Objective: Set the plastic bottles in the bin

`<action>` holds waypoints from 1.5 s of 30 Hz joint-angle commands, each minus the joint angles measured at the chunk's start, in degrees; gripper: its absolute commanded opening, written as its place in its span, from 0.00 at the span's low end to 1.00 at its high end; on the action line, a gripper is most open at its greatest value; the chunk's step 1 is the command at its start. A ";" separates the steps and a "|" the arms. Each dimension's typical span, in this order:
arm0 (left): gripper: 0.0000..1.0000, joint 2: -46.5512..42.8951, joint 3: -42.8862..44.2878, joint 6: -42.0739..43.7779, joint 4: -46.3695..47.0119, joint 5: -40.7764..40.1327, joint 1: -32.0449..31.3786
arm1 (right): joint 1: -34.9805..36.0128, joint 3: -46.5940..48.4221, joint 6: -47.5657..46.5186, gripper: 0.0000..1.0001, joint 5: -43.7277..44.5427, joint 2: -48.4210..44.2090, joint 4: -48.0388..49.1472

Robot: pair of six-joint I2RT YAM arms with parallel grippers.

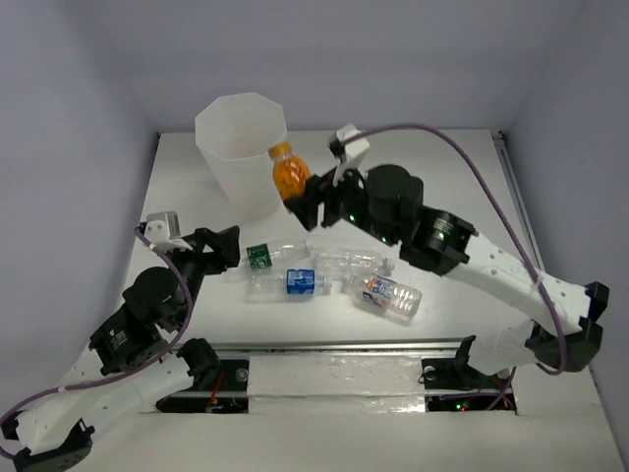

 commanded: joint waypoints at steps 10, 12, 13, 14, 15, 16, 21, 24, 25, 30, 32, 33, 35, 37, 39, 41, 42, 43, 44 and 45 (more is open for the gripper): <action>0.65 -4.58 -2.09 1.87 0.86 -4.81 0.77 | -11.34 44.18 -6.01 0.46 1.90 37.74 9.84; 0.65 -4.05 -2.26 2.66 1.12 -4.64 0.77 | -12.05 52.62 -5.21 0.46 1.47 42.16 10.99; 0.65 -3.97 -2.44 2.75 1.38 -4.20 0.77 | -12.57 55.69 -5.04 0.47 1.29 44.44 10.73; 0.65 -3.70 -2.62 2.93 1.39 -3.94 0.77 | -12.57 61.21 -5.12 0.47 1.20 48.55 10.30; 0.65 -3.53 -2.79 3.10 1.56 -3.32 0.77 | -13.18 63.35 -5.30 0.48 0.94 50.42 10.20; 0.65 -3.44 -2.79 3.28 1.73 -3.06 0.77 | -13.19 65.02 -5.04 0.49 0.41 51.92 10.12; 0.66 -1.24 -3.14 5.12 2.79 0.81 1.91 | -15.03 60.58 -3.46 0.59 -1.52 54.31 14.68; 0.69 -0.80 -3.67 6.79 4.45 4.76 1.91 | -15.56 59.94 -1.00 0.72 -3.71 54.39 15.92; 0.70 -0.54 -3.85 7.23 5.24 7.38 1.91 | -16.08 60.03 -0.47 0.77 -4.07 54.31 15.92; 0.76 2.80 -4.11 10.13 6.39 12.94 1.91 | -16.09 56.18 -1.52 0.89 -4.78 50.19 16.27; 0.77 4.81 -4.11 10.75 6.83 15.66 1.91 | -16.09 52.23 -2.31 0.91 -4.78 46.51 16.62; 0.77 5.52 -4.11 11.27 7.01 16.54 1.91 | -16.09 51.08 -2.57 0.91 -4.95 45.27 18.27; 0.79 8.06 -4.11 11.89 7.54 19.43 1.91 | -16.09 47.40 -3.19 0.90 -4.95 41.33 17.85; 0.79 10.17 -4.20 12.85 8.06 22.85 1.91 | -16.09 42.22 -3.45 0.88 -4.17 37.28 18.02; 0.80 13.78 -4.02 13.38 7.98 24.71 1.91 | -16.09 29.01 -3.02 0.75 -3.29 28.24 20.91; 0.80 17.89 -3.59 14.35 7.63 24.29 -0.62 | -16.09 17.99 -1.96 0.61 -3.46 20.86 26.16; 0.80 19.14 -2.89 14.61 7.36 23.24 -1.86 | -16.09 12.54 -1.35 0.58 -3.37 13.60 27.77; 0.81 20.54 -2.62 14.96 6.84 21.49 -3.09 | -16.09 3.09 -0.21 0.58 -3.37 10.13 28.83; 0.81 23.08 -2.27 15.84 6.75 21.12 -4.32 | -16.09 -0.92 0.41 0.60 -3.37 7.14 29.53; 0.81 24.41 -2.00 16.37 6.75 21.12 -6.50 | -16.09 -4.53 1.11 0.62 -3.20 1.80 29.54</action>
